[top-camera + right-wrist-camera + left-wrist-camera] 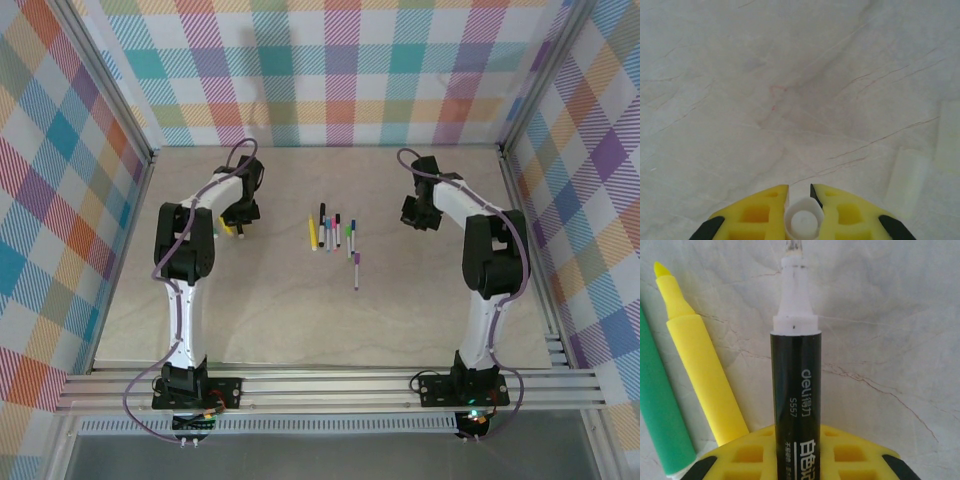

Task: Open the pen caps

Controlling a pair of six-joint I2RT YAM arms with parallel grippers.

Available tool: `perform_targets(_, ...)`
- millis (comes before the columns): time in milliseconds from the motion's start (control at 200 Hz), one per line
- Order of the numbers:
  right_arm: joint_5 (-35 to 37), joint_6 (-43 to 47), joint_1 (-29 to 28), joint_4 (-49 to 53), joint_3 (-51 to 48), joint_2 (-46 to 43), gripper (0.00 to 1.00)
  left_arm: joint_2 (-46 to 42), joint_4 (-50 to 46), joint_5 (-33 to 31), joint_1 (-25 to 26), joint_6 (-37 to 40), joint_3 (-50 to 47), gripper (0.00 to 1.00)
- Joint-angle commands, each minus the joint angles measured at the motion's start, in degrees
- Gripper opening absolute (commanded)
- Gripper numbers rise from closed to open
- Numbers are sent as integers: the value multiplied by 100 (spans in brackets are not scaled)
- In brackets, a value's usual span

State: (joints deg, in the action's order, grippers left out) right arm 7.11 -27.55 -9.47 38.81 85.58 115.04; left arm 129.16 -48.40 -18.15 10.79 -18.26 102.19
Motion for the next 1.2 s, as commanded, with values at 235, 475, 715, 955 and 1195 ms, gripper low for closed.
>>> perform_targets(235, 291, 120, 95, 339, 213, 276, 19, -605, 266, -92, -19, -264, -376, 22)
perform_targets(475, 365, 92, 99, 391, 206, 365, 21, -625, 61, -132, -24, -206, -144, 28)
perform_targets(715, 589, 136, 95, 566, 245, 400, 27, -753, 102, -48, 19, -261, -151, 28)
perform_targets(955, 625, 137, 96, 625, 217, 370, 33, -1160, 130, -48, 199, -265, -178, 28)
perform_targets(1195, 513, 85, 79, 627, 78, -208, 33, -1757, 343, -5, 647, -341, -543, 28)
